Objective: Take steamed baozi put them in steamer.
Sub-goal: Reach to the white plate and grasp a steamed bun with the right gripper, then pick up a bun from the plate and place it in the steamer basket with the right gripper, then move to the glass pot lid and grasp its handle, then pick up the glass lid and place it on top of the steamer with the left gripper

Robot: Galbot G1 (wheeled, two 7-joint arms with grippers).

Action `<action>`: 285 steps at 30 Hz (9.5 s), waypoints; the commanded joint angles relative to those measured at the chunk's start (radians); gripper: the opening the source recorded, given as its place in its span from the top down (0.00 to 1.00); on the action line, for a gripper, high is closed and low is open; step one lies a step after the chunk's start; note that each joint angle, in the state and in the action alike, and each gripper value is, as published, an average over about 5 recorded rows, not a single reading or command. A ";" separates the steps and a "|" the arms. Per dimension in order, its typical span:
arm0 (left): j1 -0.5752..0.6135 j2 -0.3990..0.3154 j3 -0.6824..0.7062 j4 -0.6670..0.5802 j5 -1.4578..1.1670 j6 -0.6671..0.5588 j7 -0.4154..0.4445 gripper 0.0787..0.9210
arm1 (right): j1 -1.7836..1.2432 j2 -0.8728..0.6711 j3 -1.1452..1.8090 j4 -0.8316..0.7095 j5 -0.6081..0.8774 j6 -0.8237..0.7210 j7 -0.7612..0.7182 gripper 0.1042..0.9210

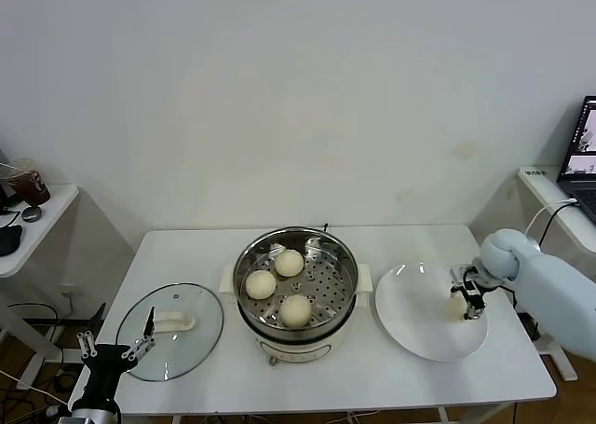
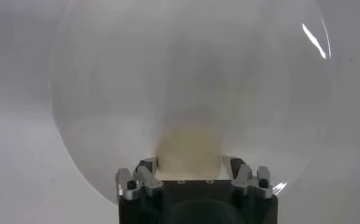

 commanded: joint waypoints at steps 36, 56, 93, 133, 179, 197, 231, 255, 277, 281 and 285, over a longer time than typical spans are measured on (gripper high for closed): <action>-0.027 0.016 0.027 -0.023 -0.006 0.007 0.004 0.12 | 0.936 0.337 -0.813 0.416 0.917 -0.487 0.164 0.57; -0.014 0.007 0.004 -0.026 -0.011 0.006 0.003 0.12 | 0.721 0.408 -0.816 0.284 0.771 -0.517 0.158 0.57; -0.043 0.014 0.029 -0.006 -0.005 0.012 0.006 0.12 | -0.061 -0.238 0.064 0.812 0.988 -0.428 0.862 0.12; -0.017 0.183 -0.008 0.189 1.315 0.084 -0.195 0.12 | -1.522 0.874 1.553 0.894 0.524 0.418 0.958 0.12; -0.495 0.195 0.232 0.599 1.413 0.085 -0.134 0.12 | -1.540 0.879 1.476 0.859 0.427 0.421 0.983 0.12; -0.479 0.177 0.206 0.626 1.404 0.102 -0.180 0.66 | -1.557 0.878 1.445 0.871 0.419 0.420 0.980 0.12; -0.453 0.414 0.429 -0.255 0.930 0.731 0.108 0.88 | -1.534 0.875 1.301 0.819 0.343 0.388 0.965 0.12; -0.849 0.068 0.970 0.019 1.417 0.864 0.314 0.88 | -1.488 0.881 1.263 0.734 0.225 0.370 1.041 0.12; -0.803 -0.008 0.928 0.126 1.506 0.856 0.293 0.88 | -1.500 0.880 1.223 0.732 0.194 0.378 1.044 0.12; -0.795 -0.007 0.920 0.131 1.509 0.853 0.289 0.88 | -1.501 0.880 1.224 0.731 0.191 0.378 1.044 0.12; -0.792 -0.009 0.917 0.133 1.506 0.853 0.287 0.88 | -1.501 0.879 1.223 0.731 0.190 0.378 1.044 0.12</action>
